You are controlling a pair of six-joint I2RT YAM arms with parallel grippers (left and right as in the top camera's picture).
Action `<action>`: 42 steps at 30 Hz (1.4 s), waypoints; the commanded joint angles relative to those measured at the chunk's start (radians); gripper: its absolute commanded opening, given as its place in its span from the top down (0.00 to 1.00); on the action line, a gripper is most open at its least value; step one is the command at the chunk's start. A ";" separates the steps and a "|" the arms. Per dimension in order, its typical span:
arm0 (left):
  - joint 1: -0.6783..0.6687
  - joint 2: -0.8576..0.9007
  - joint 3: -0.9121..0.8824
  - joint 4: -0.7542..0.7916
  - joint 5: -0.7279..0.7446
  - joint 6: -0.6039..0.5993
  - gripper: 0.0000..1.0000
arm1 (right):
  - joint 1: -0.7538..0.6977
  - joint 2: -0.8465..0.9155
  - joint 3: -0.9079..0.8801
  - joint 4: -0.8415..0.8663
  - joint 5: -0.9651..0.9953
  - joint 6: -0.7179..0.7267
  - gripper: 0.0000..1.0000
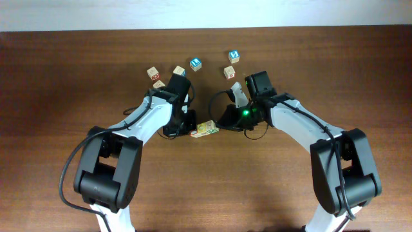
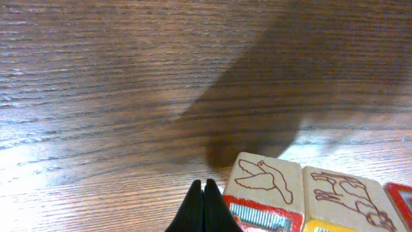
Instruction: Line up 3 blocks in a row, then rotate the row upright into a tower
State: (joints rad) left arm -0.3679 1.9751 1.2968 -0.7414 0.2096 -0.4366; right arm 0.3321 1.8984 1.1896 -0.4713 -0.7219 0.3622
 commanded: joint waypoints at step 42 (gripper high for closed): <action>0.092 0.007 0.010 0.023 0.195 0.005 1.00 | 0.098 -0.003 0.028 -0.012 -0.025 0.021 0.96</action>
State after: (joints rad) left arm -0.3202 1.9751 1.2942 -0.7177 0.3927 -0.4374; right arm 0.4255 1.8729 1.2148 -0.4751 -0.8120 0.3721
